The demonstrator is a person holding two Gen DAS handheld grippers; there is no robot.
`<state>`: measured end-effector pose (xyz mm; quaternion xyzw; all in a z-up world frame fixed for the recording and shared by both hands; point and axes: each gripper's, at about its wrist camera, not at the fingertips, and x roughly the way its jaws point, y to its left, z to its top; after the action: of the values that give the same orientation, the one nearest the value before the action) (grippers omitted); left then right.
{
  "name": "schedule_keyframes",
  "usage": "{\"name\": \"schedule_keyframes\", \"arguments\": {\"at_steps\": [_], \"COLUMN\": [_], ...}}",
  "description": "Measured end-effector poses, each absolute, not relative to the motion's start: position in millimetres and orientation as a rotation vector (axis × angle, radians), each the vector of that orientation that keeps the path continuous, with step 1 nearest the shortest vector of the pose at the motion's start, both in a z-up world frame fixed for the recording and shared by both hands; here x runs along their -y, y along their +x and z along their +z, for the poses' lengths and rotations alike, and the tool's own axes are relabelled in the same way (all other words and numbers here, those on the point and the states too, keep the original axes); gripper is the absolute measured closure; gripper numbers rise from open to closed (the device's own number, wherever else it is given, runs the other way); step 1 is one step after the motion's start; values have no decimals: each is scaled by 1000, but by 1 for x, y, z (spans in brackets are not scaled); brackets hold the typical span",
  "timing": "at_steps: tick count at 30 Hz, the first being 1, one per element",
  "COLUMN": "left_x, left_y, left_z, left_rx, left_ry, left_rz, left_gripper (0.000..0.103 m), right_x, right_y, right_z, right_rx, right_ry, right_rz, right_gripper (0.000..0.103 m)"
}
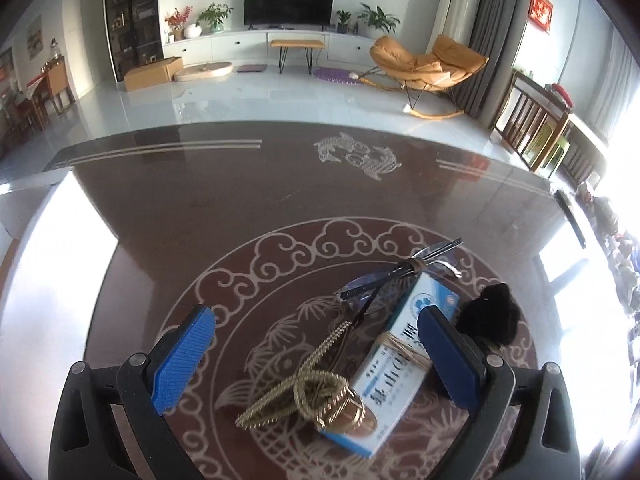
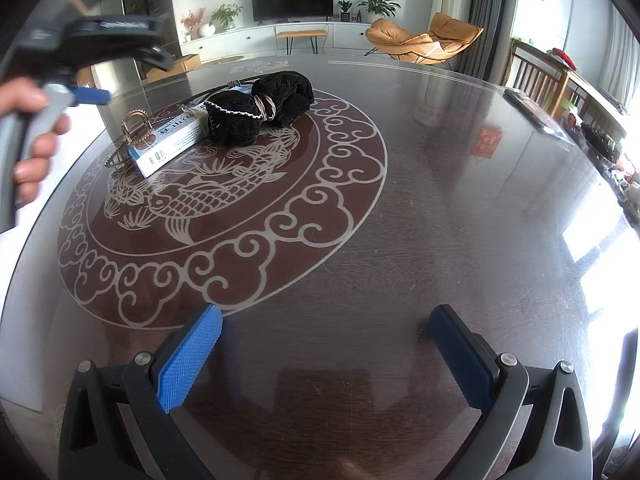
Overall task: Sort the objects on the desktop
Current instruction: 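Lower the open left gripper toward the gold beaded hair clip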
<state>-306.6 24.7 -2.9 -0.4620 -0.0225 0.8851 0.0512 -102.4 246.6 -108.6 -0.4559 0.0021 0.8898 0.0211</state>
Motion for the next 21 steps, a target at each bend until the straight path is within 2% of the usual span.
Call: {"name": "schedule_keyframes", "arguments": {"at_steps": [9,11,13,15,16,21], "left_x": [4,13,25,34,40,48], "left_y": [-313,-304,-290,-277,-266,-223], "left_z": [-52,-54,-52,-48,-46,-44], "left_rx": [-35,-27,10,39,35,-41], "left_ry": [-1556,-1545,-1495,-1457,-1446,-1442], "left_rz": [2609,2614,2617,2631,2650,2632], "left_gripper": [0,4,30,50,52,52], "right_x": [-247,-247,-246,-246,-246,-247], "right_y": [-102,-102,-102,-102,-102,-103], "right_z": [-109,-109,-108,-109,-109,-109], "right_rx": [-7,-7,-7,-7,-7,-7], "right_ry": [-1413,-1413,-1413,-1413,-1413,-1413], "right_rz": [2758,2759,2758,2758,2758,2758], "right_gripper": [0,0,0,0,0,0]}}
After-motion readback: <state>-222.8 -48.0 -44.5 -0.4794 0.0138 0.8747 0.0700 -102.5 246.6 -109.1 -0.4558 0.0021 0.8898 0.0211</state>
